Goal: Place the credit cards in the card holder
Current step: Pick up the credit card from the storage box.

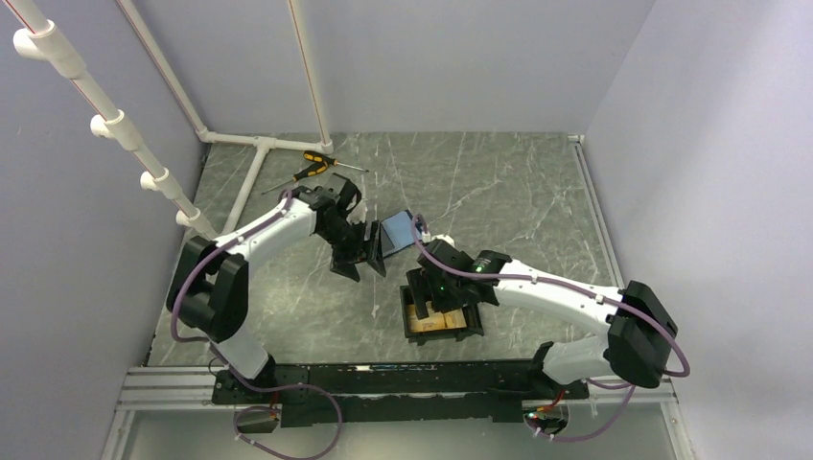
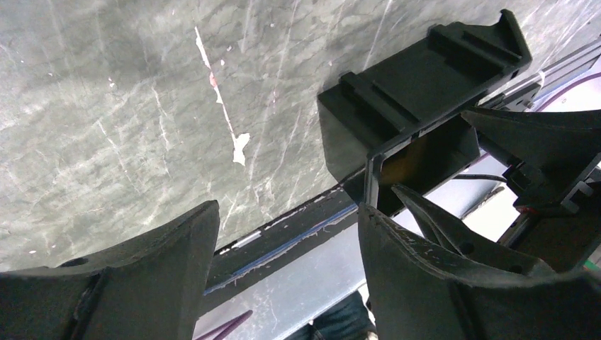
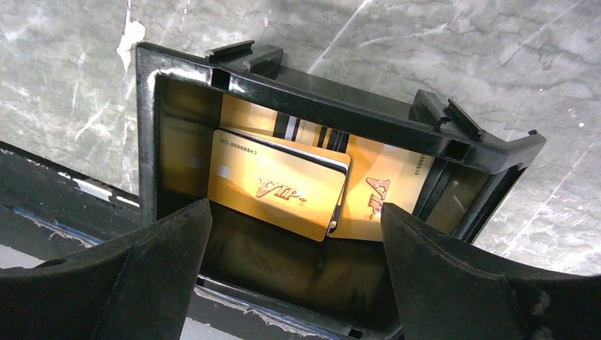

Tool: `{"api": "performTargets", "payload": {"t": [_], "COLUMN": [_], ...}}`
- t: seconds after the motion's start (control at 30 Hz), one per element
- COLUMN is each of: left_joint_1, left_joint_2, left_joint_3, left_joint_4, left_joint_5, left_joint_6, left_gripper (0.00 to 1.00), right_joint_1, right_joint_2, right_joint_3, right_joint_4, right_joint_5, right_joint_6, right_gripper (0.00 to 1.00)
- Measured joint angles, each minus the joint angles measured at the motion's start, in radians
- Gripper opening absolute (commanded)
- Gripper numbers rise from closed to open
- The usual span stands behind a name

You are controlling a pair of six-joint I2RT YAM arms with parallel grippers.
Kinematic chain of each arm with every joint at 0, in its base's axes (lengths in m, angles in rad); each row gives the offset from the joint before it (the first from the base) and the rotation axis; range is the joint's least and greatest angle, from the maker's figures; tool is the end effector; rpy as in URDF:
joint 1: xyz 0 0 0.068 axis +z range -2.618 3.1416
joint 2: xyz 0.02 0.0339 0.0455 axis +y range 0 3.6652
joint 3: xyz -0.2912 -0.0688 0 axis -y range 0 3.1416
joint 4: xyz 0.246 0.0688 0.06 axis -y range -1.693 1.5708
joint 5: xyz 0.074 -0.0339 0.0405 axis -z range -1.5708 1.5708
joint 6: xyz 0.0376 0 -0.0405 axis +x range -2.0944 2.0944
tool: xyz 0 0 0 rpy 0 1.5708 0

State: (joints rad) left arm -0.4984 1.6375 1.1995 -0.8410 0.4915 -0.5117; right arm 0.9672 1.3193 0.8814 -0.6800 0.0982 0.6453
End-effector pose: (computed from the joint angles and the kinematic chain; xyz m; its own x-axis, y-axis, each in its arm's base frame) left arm 0.2712 -0.1678 0.2514 -0.9982 0.0518 -0.0295 0.0595 0.8428 -0.5350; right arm 0.1418 0.1992 0.2454 -0.8859 -0.2305 -0.4026 -0.3282 0.9247 0.1927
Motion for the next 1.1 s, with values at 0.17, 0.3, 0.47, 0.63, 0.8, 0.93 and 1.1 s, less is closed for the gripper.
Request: {"api": "performTargets", "payload": {"t": [0.17,0.3,0.47,0.63,0.8,0.93,1.1], "left_joint_1": [0.000,0.000,0.000,-0.009,-0.027,-0.029,-0.033], "left_joint_2": [0.048,0.069,0.080,0.072,0.000,-0.050,-0.045], "left_joint_3": [0.034,0.047,0.048,0.021,-0.040,-0.051,-0.049], "left_joint_4": [-0.044,-0.053,-0.061,-0.034,-0.024,-0.033,-0.035], "left_joint_5": [-0.001,0.001,0.008,0.044,0.036,0.018,0.023], "left_joint_6": [0.008,0.021,0.022,-0.018,-0.089,-0.124,-0.129], "left_gripper": [0.76,0.76,0.75,0.74,0.74,0.73,0.71], "right_joint_1": [-0.002,0.003,0.002,-0.023,-0.071,-0.138,-0.196], "right_joint_2": [0.034,0.060,0.061,0.043,-0.038,-0.149,-0.212], "right_joint_3": [-0.014,-0.041,-0.090,-0.132,-0.196,-0.245,-0.278], "right_joint_4": [0.006,0.034,0.108,0.186,0.229,0.263,0.313], "right_joint_5": [-0.026,-0.050,-0.110,-0.189,-0.278,-0.367,-0.436], "right_joint_6": [-0.007,-0.002,0.010,0.039,0.047,0.053,0.085], "right_gripper": [0.93,0.93,0.91,0.82,0.69,0.60,0.56]}}
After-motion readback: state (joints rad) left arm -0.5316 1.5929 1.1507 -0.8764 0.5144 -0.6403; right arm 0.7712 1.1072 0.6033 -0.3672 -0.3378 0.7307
